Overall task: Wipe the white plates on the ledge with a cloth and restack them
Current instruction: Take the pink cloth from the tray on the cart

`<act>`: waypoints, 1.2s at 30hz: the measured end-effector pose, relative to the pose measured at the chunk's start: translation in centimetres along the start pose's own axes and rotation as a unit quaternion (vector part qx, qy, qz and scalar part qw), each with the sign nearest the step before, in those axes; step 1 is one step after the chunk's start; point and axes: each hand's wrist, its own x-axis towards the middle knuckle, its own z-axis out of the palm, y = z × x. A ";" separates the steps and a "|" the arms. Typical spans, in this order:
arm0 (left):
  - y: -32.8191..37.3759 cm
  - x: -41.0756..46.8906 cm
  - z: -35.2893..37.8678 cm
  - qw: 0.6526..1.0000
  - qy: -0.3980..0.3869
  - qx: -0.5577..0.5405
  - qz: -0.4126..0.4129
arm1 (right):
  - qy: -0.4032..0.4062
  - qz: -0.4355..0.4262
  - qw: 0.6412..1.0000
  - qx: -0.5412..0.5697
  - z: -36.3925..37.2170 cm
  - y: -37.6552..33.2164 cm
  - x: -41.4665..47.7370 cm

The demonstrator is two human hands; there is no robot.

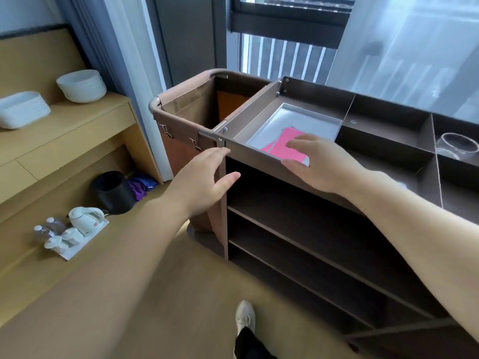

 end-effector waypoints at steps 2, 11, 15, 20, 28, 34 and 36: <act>-0.4 2.5 -0.1 1.000 -0.002 0.006 0.016 | 0.002 0.017 1.000 0.001 -0.1 1.4 1.8; -0.7 16.8 1.6 0.992 -0.074 0.048 0.093 | -0.131 0.101 0.984 -0.070 1.3 7.4 11.4; -0.6 21.4 2.6 0.978 -0.133 0.080 0.139 | -0.169 0.111 0.976 -0.081 2.2 9.1 14.0; -0.9 25.4 4.4 0.957 -0.205 0.099 0.179 | -0.196 0.132 0.968 -0.081 3.2 9.8 15.5; -1.5 29.0 6.4 0.928 -0.266 0.095 0.243 | -0.209 0.160 0.958 -0.112 4.0 9.3 16.3; -2.2 29.9 6.5 0.912 -0.288 0.080 0.282 | -0.228 0.210 0.943 -0.121 5.2 9.2 16.5; -2.5 30.1 6.3 0.909 -0.287 0.076 0.294 | -0.221 0.236 0.939 -0.122 5.3 8.8 16.8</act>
